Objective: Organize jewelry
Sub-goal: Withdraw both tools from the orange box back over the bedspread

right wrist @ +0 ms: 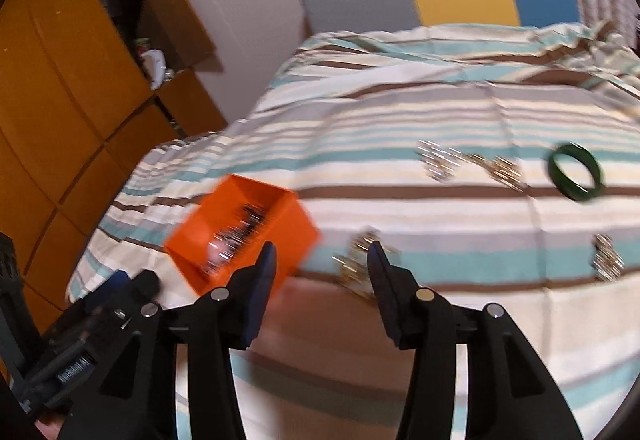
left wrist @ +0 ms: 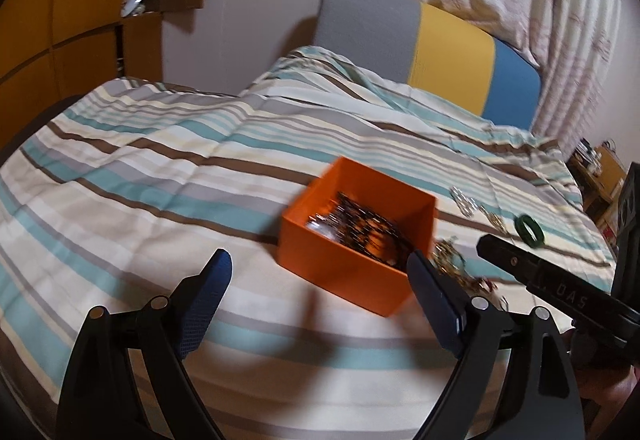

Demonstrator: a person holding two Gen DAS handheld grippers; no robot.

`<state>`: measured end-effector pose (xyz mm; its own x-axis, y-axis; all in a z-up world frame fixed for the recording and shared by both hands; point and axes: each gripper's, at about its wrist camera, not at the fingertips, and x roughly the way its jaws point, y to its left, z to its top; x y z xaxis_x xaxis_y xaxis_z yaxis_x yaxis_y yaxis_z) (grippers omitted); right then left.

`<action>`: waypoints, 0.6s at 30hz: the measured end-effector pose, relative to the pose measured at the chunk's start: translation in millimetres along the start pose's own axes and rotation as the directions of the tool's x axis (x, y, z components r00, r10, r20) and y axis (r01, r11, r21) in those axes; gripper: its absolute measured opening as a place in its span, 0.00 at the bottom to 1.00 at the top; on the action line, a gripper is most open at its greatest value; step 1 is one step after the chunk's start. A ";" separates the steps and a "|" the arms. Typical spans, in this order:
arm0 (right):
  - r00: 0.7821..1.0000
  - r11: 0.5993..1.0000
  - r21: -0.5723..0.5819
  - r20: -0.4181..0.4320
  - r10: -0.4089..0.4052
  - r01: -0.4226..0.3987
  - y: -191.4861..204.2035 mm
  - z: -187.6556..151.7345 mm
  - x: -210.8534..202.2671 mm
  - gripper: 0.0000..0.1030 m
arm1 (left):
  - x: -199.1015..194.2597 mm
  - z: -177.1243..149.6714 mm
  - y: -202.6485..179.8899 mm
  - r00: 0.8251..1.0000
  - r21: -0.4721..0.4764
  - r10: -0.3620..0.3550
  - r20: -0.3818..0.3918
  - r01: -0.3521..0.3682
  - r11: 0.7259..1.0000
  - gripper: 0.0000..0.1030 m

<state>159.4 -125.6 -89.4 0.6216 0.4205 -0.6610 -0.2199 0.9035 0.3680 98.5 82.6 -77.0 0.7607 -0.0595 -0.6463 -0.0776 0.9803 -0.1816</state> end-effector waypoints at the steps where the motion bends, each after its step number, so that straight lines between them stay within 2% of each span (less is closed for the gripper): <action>1: 1.000 1.000 0.006 0.002 -0.015 0.015 -7.0 -2.9 -3.6 0.45 | 0.6 -2.7 -5.9 1.000 0.011 -0.013 -0.007 0.013 1.000 0.86; 11: 0.977 0.969 0.122 0.003 -0.214 0.212 -112.4 -34.9 -54.6 0.45 | 11.0 -21.6 -64.6 0.991 0.134 -0.108 -0.080 0.118 0.984 0.86; 18: 0.964 0.945 0.205 0.015 -0.265 0.256 -162.4 -36.8 -71.3 0.47 | 27.3 -33.2 -96.5 0.983 0.194 -0.123 -0.137 0.149 0.970 0.86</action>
<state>123.1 -299.3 -126.0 0.6689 0.1647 -0.7249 0.1055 0.9442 0.3119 105.4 -19.9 -101.7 0.6687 -0.2053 -0.7146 0.1633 0.9782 -0.1282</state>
